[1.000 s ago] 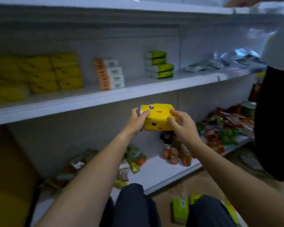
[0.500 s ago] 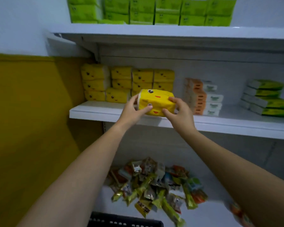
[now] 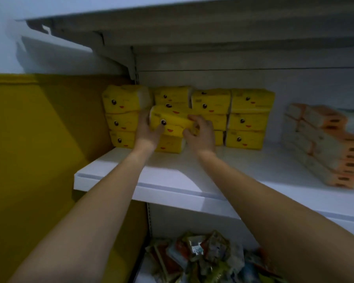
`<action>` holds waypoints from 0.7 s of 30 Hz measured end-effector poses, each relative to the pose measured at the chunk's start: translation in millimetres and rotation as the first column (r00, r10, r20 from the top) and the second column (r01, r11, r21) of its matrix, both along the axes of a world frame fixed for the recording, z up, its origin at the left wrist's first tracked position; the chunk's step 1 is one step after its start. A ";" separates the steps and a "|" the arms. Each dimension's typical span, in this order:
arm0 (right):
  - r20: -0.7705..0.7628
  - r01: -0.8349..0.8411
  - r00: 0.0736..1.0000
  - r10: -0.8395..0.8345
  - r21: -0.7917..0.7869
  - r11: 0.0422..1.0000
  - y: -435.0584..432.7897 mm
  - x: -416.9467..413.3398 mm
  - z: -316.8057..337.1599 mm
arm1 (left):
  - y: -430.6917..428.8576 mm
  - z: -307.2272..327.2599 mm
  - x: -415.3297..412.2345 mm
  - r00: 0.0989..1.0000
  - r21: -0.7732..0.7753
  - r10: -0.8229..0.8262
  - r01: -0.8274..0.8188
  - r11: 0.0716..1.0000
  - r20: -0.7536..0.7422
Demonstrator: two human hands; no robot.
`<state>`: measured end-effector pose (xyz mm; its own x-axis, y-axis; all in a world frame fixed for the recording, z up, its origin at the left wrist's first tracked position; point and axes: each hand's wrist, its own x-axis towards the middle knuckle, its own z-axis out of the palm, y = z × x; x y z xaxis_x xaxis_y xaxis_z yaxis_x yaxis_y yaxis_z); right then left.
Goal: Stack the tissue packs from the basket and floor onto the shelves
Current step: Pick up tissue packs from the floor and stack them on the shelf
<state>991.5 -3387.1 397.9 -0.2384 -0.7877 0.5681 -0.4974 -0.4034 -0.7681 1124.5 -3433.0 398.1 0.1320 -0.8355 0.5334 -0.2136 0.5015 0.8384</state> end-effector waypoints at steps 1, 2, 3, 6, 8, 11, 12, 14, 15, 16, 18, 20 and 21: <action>-0.005 0.000 1.000 0.000 -0.009 1.000 -7.8 0.9 -4.8 | -7.6 -3.0 1.2 0.999 -0.005 0.020 -0.020 1.000 0.032; -0.006 -0.001 1.000 0.001 -0.017 1.000 -13.6 1.0 -10.0 | -13.1 -6.1 1.8 0.997 -0.024 0.040 -0.038 0.999 0.072; -0.005 -0.003 1.000 0.002 -0.030 1.000 -18.5 0.4 -14.6 | -17.5 -9.7 1.5 0.989 -0.054 0.080 -0.074 0.996 0.121; -0.023 -0.009 1.000 0.007 -0.080 0.997 -28.5 -1.1 -24.6 | -19.9 -16.7 -1.8 0.895 -0.124 0.348 -0.325 0.937 0.279; -0.016 0.013 1.000 -0.015 -0.113 0.993 -29.3 -3.3 -25.9 | -11.8 -18.2 -6.7 0.819 -0.218 0.484 -0.435 0.874 0.307; 0.001 0.041 0.999 -0.042 -0.123 0.992 -29.7 -3.8 -25.1 | -4.0 -20.2 -12.0 0.748 -0.414 0.515 -0.348 0.841 0.418; -0.010 0.022 1.000 -0.024 -0.115 0.993 -32.0 -3.0 -26.7 | -4.0 -21.2 -12.9 0.725 -0.436 0.500 -0.300 0.848 0.474; -0.049 -0.063 0.997 0.061 -0.050 0.997 -35.1 -0.9 -31.7 | -2.4 -21.7 -13.9 0.679 -0.407 0.456 -0.246 0.879 0.575; -0.065 -0.114 0.991 0.114 0.006 0.993 -34.3 0.2 -33.5 | 0.1 -21.8 -13.8 0.651 -0.374 0.447 -0.259 0.891 0.614; -0.073 -0.160 0.984 0.165 0.068 0.985 -33.2 0.0 -34.1 | 1.1 -22.1 -14.3 0.620 -0.330 0.432 -0.280 0.901 0.654; -0.111 -0.203 0.968 0.224 0.176 0.963 -31.3 -1.6 -34.6 | 3.1 -23.2 -14.6 0.569 -0.278 0.410 -0.308 0.910 0.712; -0.172 -0.155 0.967 0.189 0.193 0.969 -28.2 -2.1 -31.9 | 6.7 -21.5 -13.6 0.537 -0.264 0.394 -0.304 0.915 0.746; -0.192 -0.107 0.971 0.141 0.179 0.978 -25.8 -2.5 -30.1 | 10.0 -20.0 -12.7 0.523 -0.251 0.379 -0.300 0.920 0.764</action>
<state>989.0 -3412.9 367.8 -0.0267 -0.8912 0.4529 -0.6033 -0.3469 -0.7181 1111.8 -3423.0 378.1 -0.1061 -0.7712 0.6277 -0.9310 0.2988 0.2097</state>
